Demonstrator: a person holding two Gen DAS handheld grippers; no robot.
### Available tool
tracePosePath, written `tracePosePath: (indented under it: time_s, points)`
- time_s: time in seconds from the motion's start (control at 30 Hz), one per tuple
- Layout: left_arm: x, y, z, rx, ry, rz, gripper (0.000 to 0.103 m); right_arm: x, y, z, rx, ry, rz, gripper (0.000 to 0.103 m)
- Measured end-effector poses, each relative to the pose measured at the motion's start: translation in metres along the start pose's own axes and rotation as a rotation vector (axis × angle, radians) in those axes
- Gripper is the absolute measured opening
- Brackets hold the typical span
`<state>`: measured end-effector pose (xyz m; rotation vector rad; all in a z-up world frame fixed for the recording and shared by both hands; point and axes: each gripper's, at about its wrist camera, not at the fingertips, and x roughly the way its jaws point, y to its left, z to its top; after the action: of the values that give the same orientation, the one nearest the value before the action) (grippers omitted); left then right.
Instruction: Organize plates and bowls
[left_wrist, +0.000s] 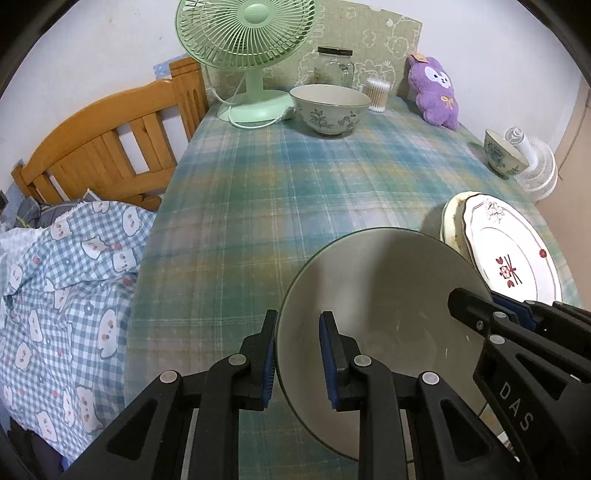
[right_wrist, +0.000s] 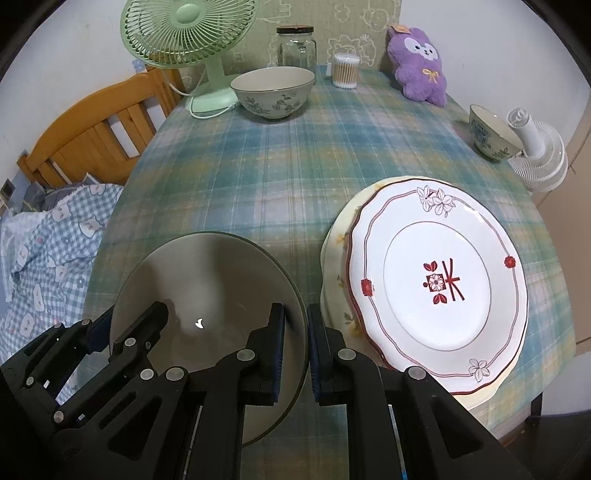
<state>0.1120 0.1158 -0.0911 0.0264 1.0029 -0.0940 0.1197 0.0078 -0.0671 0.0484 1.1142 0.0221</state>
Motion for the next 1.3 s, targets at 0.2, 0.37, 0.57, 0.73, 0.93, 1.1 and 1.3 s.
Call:
tracePosePath:
  time_s: [0.2,0.37,0.57,0.73,0.93,1.1,1.3]
  points:
    - [-0.001,0.0,0.001,0.003,0.012,-0.042,0.031,0.004,-0.002,0.005,0.011,0.037,0.01,0.016]
    - [-0.007,0.001,0.006,0.018,0.009,-0.063,0.048,-0.002,-0.003,0.011,0.003,0.042,0.007,0.022]
    - [-0.021,0.01,0.022,0.006,-0.009,-0.063,0.068,-0.026,-0.013,0.021,0.03,-0.008,-0.031,0.051]
    - [-0.034,0.017,0.039,0.003,-0.029,-0.076,0.079,-0.047,-0.02,0.034,0.057,-0.058,-0.031,0.062]
    - [-0.044,0.013,0.061,0.013,-0.055,-0.087,0.087,-0.063,-0.026,0.058,0.065,-0.1,-0.029,0.066]
    - [-0.047,0.003,0.081,0.03,-0.081,-0.091,0.089,-0.07,-0.029,0.082,0.021,-0.161,-0.02,0.067]
    - [-0.05,-0.005,0.112,0.006,-0.118,-0.087,0.089,-0.068,-0.035,0.118,0.001,-0.185,0.011,0.067]
